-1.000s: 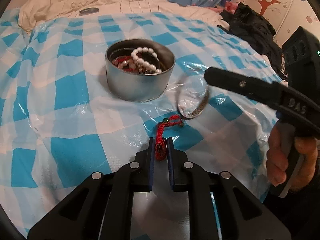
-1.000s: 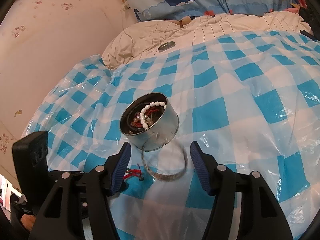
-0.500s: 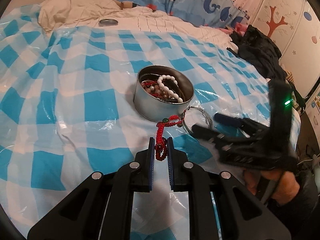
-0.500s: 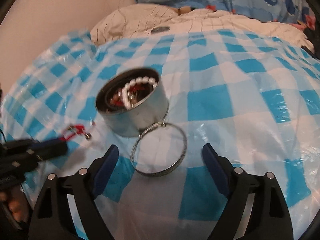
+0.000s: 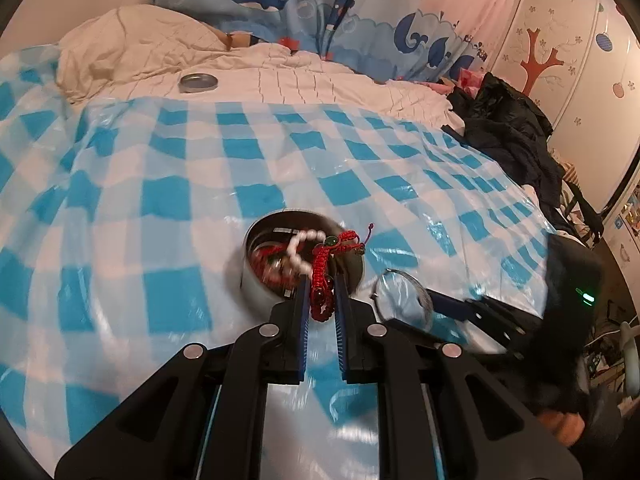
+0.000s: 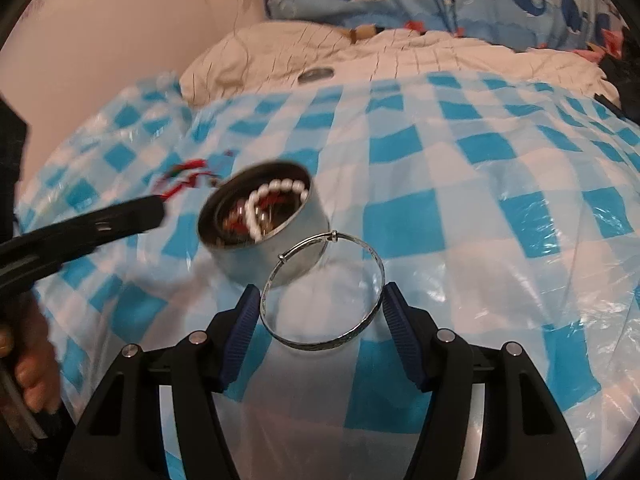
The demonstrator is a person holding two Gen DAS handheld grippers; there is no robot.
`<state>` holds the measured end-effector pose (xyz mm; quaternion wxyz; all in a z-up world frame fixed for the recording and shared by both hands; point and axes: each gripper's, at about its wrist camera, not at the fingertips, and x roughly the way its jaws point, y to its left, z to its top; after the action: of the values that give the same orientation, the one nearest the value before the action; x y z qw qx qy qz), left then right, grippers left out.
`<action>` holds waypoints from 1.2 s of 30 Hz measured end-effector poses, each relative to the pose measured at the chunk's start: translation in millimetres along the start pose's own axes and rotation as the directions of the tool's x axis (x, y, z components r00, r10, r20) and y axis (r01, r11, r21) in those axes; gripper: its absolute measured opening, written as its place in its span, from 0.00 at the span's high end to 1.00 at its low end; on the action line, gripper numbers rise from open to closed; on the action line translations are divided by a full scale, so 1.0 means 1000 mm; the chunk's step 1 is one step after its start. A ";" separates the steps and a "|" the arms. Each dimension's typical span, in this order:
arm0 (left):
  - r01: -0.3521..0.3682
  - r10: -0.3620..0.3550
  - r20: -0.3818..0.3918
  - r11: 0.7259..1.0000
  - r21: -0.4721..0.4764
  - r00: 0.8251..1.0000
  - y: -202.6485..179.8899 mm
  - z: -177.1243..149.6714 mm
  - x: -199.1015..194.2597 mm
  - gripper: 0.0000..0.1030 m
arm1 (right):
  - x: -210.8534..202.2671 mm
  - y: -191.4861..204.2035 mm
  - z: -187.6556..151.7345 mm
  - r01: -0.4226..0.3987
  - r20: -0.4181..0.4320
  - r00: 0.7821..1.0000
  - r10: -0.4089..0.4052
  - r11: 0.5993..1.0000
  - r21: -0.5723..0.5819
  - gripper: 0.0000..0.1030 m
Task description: Organize jewelry
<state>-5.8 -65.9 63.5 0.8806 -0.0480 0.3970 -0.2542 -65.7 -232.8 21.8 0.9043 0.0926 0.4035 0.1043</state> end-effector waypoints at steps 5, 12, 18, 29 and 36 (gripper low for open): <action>-0.069 0.068 -0.023 0.998 -0.012 0.997 0.008 0.016 0.032 0.84 | -0.010 0.000 0.007 -0.005 0.060 0.998 0.004 1.000 0.008 0.40; -0.055 0.056 0.010 0.993 -0.106 0.998 0.025 0.022 0.023 0.45 | -0.006 0.021 0.021 -0.013 0.091 0.996 0.019 0.998 -0.067 0.40; -0.103 0.114 0.065 0.982 -0.161 0.991 0.041 0.018 -0.006 0.31 | 0.018 0.046 0.047 -0.021 0.098 0.995 0.035 0.990 -0.140 0.40; -0.228 0.234 0.050 0.969 -0.095 0.971 0.032 0.004 -0.017 0.13 | 0.023 0.046 0.033 0.060 0.076 0.996 -0.046 0.980 -0.192 0.23; -0.319 0.320 0.042 0.947 -0.021 0.946 0.012 -0.026 -0.019 0.09 | -0.018 -0.001 -0.025 0.194 0.136 0.972 -0.193 0.981 0.009 0.14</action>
<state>-30.4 -43.1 55.1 0.9185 0.0052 0.3815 -0.1043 -95.7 -236.3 18.1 0.9357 0.0579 0.3478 0.0100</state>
